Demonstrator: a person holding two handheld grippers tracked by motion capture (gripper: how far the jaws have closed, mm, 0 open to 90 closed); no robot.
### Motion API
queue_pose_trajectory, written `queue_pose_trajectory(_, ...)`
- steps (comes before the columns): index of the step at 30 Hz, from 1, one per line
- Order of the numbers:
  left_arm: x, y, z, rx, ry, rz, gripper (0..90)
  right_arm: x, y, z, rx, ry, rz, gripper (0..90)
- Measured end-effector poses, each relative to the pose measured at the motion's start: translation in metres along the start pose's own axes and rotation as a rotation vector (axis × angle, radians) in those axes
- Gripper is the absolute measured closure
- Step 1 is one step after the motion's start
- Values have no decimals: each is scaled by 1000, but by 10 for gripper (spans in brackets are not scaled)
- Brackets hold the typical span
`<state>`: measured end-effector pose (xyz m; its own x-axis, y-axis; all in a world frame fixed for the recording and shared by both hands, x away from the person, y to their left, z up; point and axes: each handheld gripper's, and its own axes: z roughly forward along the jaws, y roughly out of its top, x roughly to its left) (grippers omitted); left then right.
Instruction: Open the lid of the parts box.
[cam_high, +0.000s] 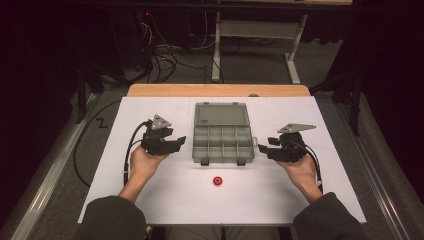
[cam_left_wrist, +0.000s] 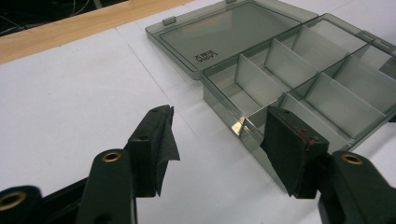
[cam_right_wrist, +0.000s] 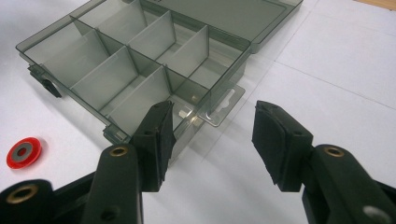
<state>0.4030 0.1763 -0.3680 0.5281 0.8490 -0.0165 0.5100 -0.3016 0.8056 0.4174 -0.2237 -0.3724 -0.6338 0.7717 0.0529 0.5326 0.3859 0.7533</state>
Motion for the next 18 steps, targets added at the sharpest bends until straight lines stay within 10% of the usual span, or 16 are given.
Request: queue_pose_trajectory(18,-3,-11,-15,-27,-1,17,422,-1,-13,-17,-29,3,-7,502)
